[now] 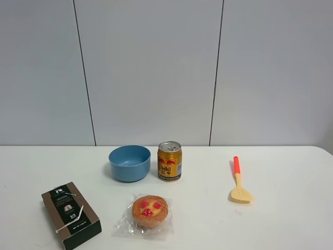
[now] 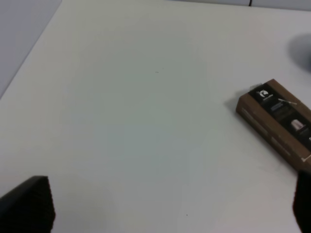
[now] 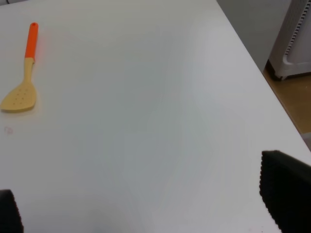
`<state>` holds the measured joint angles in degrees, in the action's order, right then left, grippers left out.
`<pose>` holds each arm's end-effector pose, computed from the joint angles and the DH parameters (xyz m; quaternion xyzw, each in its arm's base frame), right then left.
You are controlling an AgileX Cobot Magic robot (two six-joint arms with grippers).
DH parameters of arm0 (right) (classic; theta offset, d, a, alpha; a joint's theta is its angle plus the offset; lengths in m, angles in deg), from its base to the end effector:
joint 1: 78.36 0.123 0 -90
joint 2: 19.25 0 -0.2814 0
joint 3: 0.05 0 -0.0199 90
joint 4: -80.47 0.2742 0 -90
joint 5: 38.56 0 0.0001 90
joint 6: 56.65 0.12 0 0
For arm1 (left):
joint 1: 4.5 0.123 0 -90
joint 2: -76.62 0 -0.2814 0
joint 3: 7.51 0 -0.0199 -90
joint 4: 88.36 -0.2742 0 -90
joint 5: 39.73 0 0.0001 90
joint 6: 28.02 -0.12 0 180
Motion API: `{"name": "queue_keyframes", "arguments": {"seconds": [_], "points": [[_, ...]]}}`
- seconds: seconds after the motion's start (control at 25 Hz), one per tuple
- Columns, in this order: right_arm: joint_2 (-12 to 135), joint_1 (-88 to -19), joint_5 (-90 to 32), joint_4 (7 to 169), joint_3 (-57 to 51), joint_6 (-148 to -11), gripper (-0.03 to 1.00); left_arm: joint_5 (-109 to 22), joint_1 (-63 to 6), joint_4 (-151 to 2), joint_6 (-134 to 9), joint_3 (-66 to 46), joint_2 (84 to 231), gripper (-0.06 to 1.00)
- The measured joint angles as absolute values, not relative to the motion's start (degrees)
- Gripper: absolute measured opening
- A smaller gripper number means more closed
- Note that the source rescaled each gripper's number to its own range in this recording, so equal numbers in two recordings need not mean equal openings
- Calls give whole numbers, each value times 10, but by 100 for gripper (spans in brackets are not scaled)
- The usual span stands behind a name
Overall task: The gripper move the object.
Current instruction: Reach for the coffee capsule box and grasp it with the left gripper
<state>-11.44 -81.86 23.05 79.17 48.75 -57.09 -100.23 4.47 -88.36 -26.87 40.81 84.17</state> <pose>0.0446 -0.0051 0.2719 0.0234 0.8578 -0.0290 0.5127 0.0438 0.0069 0.2769 -0.0749 0.8464 0.0359 0.5260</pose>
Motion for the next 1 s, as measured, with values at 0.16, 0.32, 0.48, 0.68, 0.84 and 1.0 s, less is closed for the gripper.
{"name": "queue_keyframes", "arguments": {"seconds": [0.16,0.32,0.48,0.68,0.84,1.0], "points": [[-114,-819,231,792,487,-571,100,-1002,45,-884,-268,408,842,100],[-114,-819,231,792,487,-571,100,-1002,45,-884,-268,408,842,100],[-114,-819,231,792,487,-571,100,-1002,45,-884,-268,408,842,100],[-114,-819,231,792,487,-571,100,-1002,45,-884,-269,408,842,100],[-114,-819,231,792,487,-571,100,-1000,45,-865,-234,408,842,100],[-114,-819,231,792,487,-571,100,-981,45,-817,-143,390,870,100]]}}
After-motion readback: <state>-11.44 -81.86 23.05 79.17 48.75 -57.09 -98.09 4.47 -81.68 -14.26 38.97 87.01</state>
